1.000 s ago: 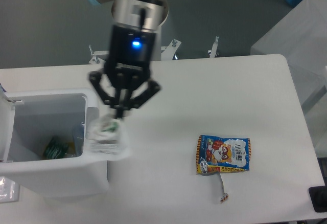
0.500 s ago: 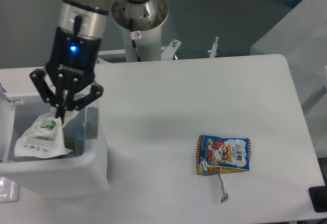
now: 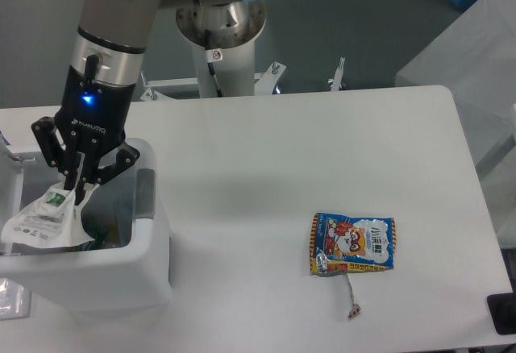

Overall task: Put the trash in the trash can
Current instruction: 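Lower the wrapper into the bin and open the gripper, then move the open gripper over the cartoon snack bag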

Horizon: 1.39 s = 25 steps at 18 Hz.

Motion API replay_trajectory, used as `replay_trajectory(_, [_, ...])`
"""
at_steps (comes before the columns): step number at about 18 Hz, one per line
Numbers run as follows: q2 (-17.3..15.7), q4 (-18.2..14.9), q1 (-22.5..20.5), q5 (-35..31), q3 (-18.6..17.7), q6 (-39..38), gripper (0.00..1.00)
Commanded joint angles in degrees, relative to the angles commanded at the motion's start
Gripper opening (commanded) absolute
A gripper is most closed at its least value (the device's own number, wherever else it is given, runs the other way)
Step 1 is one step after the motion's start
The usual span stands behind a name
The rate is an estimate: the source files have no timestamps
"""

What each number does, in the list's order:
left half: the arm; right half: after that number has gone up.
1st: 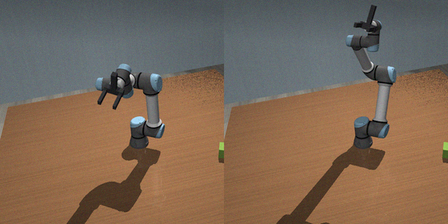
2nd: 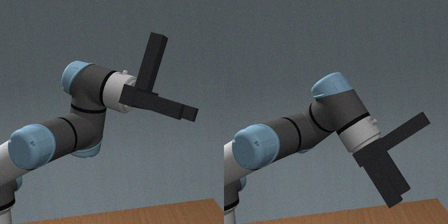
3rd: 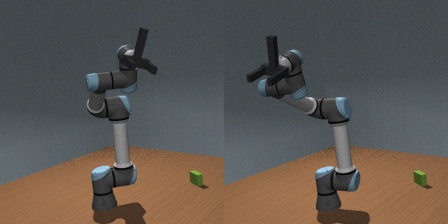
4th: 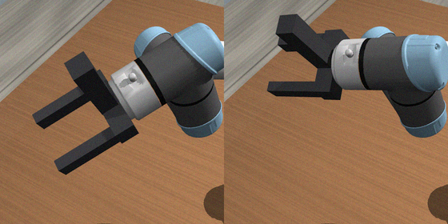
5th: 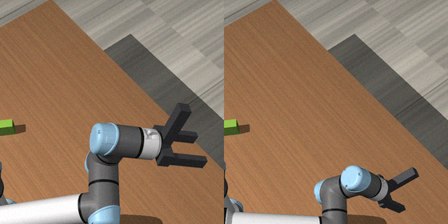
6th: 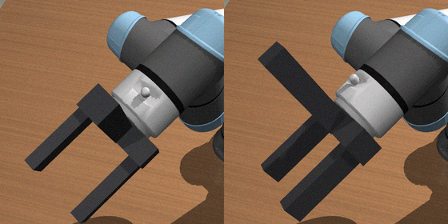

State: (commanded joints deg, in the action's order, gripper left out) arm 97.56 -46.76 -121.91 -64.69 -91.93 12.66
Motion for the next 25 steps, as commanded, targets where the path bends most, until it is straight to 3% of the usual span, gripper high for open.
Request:
replay_trajectory(1, [-0.3, 0.0, 0.0, 0.0, 0.0, 0.0, 0.33])
replay_trajectory(3, [-0.3, 0.0, 0.0, -0.3, 0.3, 0.1, 0.75])
replay_trajectory(4, [-0.3, 0.0, -0.1, -1.0, 0.4, 0.0, 0.8])
replay_trajectory(8, [-0.8, -0.1, -0.2, -1.7, 1.0, -0.5, 0.92])
replay_trajectory(12, [-2.4, -0.2, -1.0, -1.8, 1.1, -0.6, 0.93])
replay_trajectory(15, [-4.0, -0.2, -8.5, -1.7, 0.6, -0.6, 0.95])
replay_trajectory(19, [-3.3, -0.1, -20.0, -1.5, -0.3, -2.4, 0.99])
replay_trajectory(25, [4.3, 1.5, -30.3, -1.7, 0.7, -1.8, 1.0])
